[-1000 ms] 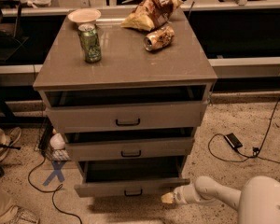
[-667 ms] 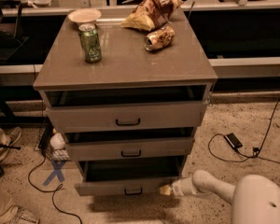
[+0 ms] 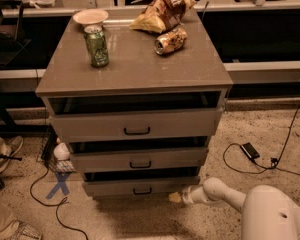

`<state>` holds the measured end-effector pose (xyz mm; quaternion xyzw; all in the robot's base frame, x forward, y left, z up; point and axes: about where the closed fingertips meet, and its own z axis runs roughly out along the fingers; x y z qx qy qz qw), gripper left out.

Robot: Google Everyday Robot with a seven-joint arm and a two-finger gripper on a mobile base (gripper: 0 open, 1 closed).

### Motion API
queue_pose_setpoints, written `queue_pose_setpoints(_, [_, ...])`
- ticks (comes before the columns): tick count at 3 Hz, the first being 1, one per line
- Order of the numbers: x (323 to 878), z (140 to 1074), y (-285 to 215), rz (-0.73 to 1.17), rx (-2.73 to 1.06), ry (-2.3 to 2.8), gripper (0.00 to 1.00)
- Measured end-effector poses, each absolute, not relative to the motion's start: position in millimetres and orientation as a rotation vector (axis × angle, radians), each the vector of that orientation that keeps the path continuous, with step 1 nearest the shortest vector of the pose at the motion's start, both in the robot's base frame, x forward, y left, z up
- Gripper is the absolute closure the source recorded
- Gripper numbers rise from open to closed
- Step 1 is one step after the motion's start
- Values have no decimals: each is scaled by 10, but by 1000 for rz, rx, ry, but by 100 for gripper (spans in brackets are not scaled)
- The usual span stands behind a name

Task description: Close bottom drawer

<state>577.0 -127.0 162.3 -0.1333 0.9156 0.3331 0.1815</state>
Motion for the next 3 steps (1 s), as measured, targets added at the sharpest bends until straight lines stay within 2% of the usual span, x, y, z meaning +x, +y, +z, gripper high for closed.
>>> queue_pose_setpoints(2, [6305, 1678, -1412, 892, -313, 2485, 100])
queue_pose_setpoints(3, [6261, 1688, -1496, 879, -287, 2475, 100])
